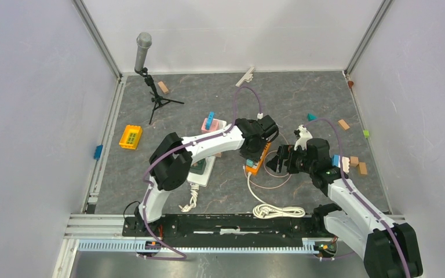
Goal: Insert the plug
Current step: Insert the plug into the socket, then reset both arms
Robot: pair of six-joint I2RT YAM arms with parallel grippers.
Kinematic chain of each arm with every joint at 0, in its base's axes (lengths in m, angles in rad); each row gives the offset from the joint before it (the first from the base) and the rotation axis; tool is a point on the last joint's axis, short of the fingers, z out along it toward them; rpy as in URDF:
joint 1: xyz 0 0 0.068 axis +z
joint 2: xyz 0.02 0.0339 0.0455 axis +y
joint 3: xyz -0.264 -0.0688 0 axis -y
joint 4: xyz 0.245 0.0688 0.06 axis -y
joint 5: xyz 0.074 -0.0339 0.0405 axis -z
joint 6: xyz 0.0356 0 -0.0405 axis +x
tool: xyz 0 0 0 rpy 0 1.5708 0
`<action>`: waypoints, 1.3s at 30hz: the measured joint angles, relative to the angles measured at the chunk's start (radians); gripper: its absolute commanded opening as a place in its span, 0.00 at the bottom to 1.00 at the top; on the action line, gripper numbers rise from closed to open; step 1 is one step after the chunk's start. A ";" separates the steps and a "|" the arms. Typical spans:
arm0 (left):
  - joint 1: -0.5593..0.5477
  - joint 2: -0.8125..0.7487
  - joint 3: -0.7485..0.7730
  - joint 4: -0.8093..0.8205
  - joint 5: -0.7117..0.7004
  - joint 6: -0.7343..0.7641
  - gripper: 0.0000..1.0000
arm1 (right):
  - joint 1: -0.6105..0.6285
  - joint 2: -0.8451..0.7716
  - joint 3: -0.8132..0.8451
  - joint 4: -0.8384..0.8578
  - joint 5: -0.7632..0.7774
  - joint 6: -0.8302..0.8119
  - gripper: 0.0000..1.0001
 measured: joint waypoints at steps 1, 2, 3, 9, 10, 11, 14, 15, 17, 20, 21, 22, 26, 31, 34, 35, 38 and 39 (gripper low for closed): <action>0.000 -0.004 -0.006 0.007 -0.002 0.000 0.48 | 0.000 0.000 0.000 0.000 -0.002 0.000 0.98; -0.001 -0.008 -0.013 0.014 -0.005 0.000 0.54 | -0.002 0.000 0.000 0.000 -0.003 0.000 0.98; -0.001 -0.013 -0.025 0.026 -0.013 0.000 0.60 | -0.002 0.000 0.000 0.000 -0.003 0.000 0.98; 0.008 -0.058 -0.118 0.077 -0.056 -0.008 0.84 | -0.003 -0.008 0.000 -0.012 -0.007 -0.004 0.98; 0.011 -0.074 -0.133 0.079 -0.058 -0.008 0.86 | -0.003 -0.013 0.001 -0.016 -0.007 -0.005 0.98; 0.012 -0.097 -0.146 0.082 -0.056 -0.007 0.89 | -0.003 -0.019 0.003 -0.023 -0.007 -0.008 0.98; 0.016 -0.175 -0.161 0.096 -0.045 -0.006 1.00 | -0.003 -0.042 0.021 -0.047 -0.007 -0.014 0.98; 0.019 -0.212 -0.161 0.108 -0.035 -0.004 1.00 | -0.003 -0.050 0.031 -0.055 -0.006 -0.017 0.98; 0.032 -0.294 -0.163 0.144 0.003 -0.003 1.00 | -0.003 -0.069 0.053 -0.070 -0.006 -0.024 0.98; 0.076 -0.420 -0.195 0.219 0.080 -0.004 1.00 | -0.003 -0.086 0.080 -0.083 -0.005 -0.036 0.98; 0.105 -0.471 -0.225 0.255 0.115 -0.005 1.00 | -0.003 -0.088 0.087 -0.085 -0.004 -0.038 0.98; 0.142 -0.525 -0.264 0.293 0.148 -0.007 1.00 | -0.003 -0.089 0.093 -0.089 0.000 -0.042 0.98; 0.337 -0.722 -0.467 0.439 0.266 -0.027 1.00 | -0.003 -0.087 0.109 -0.111 0.023 -0.053 0.98; 0.636 -0.890 -0.702 0.515 0.371 -0.057 1.00 | -0.004 -0.060 0.149 -0.138 0.071 -0.072 0.98; 0.802 -0.961 -0.804 0.525 0.394 -0.060 1.00 | -0.004 -0.041 0.175 -0.142 0.113 -0.092 0.98; 0.853 -0.984 -0.834 0.527 0.396 -0.060 1.00 | -0.004 -0.035 0.183 -0.142 0.130 -0.100 0.98; 0.951 -1.033 -0.891 0.528 0.382 -0.059 1.00 | -0.004 -0.029 0.195 -0.143 0.189 -0.123 0.98; 0.966 -1.044 -0.903 0.529 0.366 -0.057 1.00 | -0.004 -0.029 0.195 -0.141 0.211 -0.130 0.98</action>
